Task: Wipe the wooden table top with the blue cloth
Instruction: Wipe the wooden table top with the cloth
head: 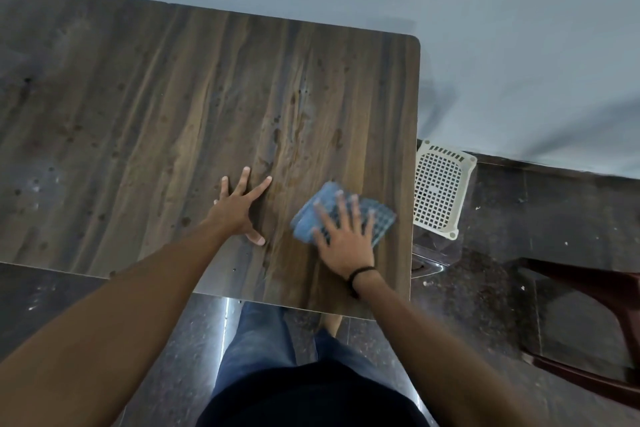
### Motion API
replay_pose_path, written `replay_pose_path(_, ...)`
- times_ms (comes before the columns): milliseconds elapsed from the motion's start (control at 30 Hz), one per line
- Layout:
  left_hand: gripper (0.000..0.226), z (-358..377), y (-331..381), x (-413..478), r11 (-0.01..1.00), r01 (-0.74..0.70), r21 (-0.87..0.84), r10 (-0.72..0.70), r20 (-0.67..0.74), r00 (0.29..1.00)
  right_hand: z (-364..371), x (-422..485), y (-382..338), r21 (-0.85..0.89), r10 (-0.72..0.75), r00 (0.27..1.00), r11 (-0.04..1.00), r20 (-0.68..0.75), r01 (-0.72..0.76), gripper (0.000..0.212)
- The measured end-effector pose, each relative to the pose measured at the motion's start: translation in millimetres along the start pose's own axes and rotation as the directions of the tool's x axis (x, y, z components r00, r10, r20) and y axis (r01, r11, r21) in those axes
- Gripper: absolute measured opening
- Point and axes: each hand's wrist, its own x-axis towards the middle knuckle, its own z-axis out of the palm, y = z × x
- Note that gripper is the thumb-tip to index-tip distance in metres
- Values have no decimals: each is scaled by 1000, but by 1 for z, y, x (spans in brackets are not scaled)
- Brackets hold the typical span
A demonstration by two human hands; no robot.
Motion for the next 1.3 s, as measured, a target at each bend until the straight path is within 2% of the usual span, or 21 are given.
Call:
replay_pose_path(67, 149, 0, 1, 0, 1000, -10, 2, 10, -2, 1000, 6, -12, 6, -106, -338, 936, 932, 98, 347, 57)
replay_pose_path(133, 149, 0, 1, -1, 1000, -8, -4, 8, -3, 1000, -6, 3, 37, -128, -455, 880, 873, 134, 470, 56)
replay_pose_path(167, 149, 0, 1, 0, 1000, -7, -6, 7, -5, 1000, -12, 13, 49, -117, -386, 918, 911, 93, 395, 57)
replay_pose_path(233, 149, 1, 0, 1, 1000, -12, -5, 12, -2, 1000, -20, 24, 55, 7, 13, 999, 1000, -49, -13, 59)
replay_pose_path(300, 150, 2, -2, 2, 1000, -15, -6, 15, -5, 1000, -13, 27, 30, 119, 325, 938, 943, -119, -312, 61)
replay_pose_path(333, 150, 2, -2, 3, 1000, -15, -5, 15, -5, 1000, -6, 23, 13, 119, 342, 931, 937, -127, -328, 61)
replay_pose_path(400, 150, 2, -3, 3, 1000, -15, 1, 15, -10, 1000, 7, 8, -1, 25, 62, 994, 998, -93, -60, 61)
replay_pose_path(467, 150, 2, -2, 4, 1000, -14, 3, 14, -14, 1000, -2, 10, 24, -99, -321, 947, 942, 14, 321, 59)
replay_pose_path(500, 150, 2, -2, 3, 1000, -10, 0, 10, -17, 1000, -9, 18, 38, -115, -380, 924, 917, 39, 382, 58)
replay_pose_path(567, 150, 2, -1, 3, 1000, -7, 1, 7, -9, 1000, -18, 38, 46, -62, -148, 988, 988, -52, 145, 57)
replay_pose_path(633, 150, 2, -2, 4, 1000, -11, -4, 11, -2, 1000, -18, 49, 26, 111, 275, 952, 959, -132, -261, 59)
replay_pose_path(667, 150, 3, -2, 4, 1000, -11, -3, 11, -5, 1000, -17, 53, 10, 134, 311, 943, 946, -122, -294, 59)
replay_pose_path(733, 149, 2, -3, 3, 1000, -7, 2, 7, -11, 1000, -9, 49, -3, 6, -29, 998, 1000, -61, 30, 59)
replay_pose_path(800, 148, 2, -2, 3, 1000, -12, -2, 12, -7, 1000, -17, 53, 22, -77, -324, 946, 943, 5, 323, 57)
replay_pose_path(867, 148, 2, 0, 2, 1000, -14, -10, 14, -3, 1000, -26, 68, 40, -11, -96, 992, 995, -79, 96, 58)
replay_pose_path(933, 148, 1, -1, 2, 1000, -3, -11, 3, 1, 1000, -29, 76, 31, 141, 304, 944, 948, -131, -285, 59)
replay_pose_path(967, 148, 1, -2, 2, 1000, -2, -9, 2, 4, 1000, -26, 74, 18, 149, 334, 935, 937, -117, -316, 59)
replay_pose_path(1067, 148, 2, -1, 2, 1000, -16, -9, 16, 0, 1000, -15, 51, 9, -32, -137, 990, 990, -21, 136, 58)
replay_pose_path(1133, 148, 1, -1, 1, 1000, -13, -9, 13, -8, 1000, -29, 63, 38, -78, -274, 962, 958, 20, 274, 57)
replay_pose_path(1233, 148, 1, 0, 1, 1000, -13, -9, 13, 1, 1000, -46, 99, 50, 81, 204, 976, 977, -80, -198, 59)
replay_pose_path(1300, 147, 0, 0, 1, 1000, -14, -14, 14, 4, 1000, -41, 101, 23, 126, 309, 948, 946, -76, -298, 59)
